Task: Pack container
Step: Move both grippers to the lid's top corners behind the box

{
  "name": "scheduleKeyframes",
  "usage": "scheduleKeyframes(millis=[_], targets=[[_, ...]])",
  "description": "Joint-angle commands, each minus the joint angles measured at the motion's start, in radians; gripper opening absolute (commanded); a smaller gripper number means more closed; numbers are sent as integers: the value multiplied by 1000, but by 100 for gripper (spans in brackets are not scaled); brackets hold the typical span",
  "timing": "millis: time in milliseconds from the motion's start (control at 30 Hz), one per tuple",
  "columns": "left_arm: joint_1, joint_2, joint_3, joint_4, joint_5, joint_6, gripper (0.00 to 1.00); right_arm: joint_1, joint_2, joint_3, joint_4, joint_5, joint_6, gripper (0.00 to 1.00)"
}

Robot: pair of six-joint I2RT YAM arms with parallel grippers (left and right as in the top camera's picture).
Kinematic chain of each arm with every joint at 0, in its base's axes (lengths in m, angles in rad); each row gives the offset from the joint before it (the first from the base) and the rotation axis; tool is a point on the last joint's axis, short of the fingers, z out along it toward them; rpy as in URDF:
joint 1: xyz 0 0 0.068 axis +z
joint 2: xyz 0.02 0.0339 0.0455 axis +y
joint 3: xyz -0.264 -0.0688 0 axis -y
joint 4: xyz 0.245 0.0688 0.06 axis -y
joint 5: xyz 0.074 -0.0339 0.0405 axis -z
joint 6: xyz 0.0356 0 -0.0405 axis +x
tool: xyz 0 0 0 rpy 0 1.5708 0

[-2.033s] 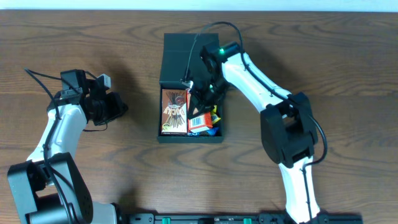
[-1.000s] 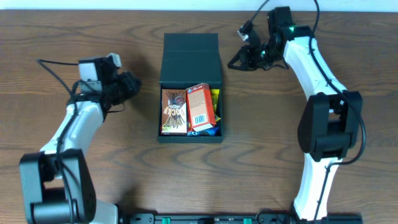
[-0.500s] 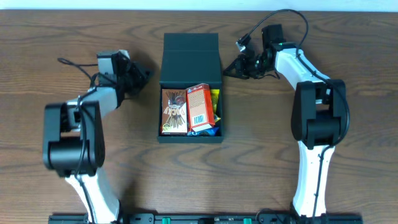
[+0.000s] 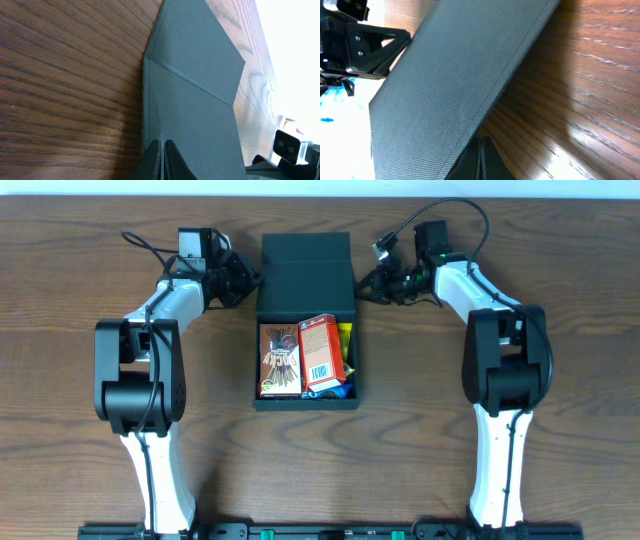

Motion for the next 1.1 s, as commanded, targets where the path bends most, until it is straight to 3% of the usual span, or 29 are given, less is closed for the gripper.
scheduleKeyframes(millis=[0,333,567,1067], targets=[[3,24,16,-14,1,26,6,21,13,-3,7,-49,19,1],[56,3,138,-21,88,53,6,22,17,-3,9,-49,23,2],[118,4,137,-255,2,133,6,22,17,-3,9,-50,23,2],[17,68,137,-286,-2,134,6,23,17,-3,9,-77,23,1]])
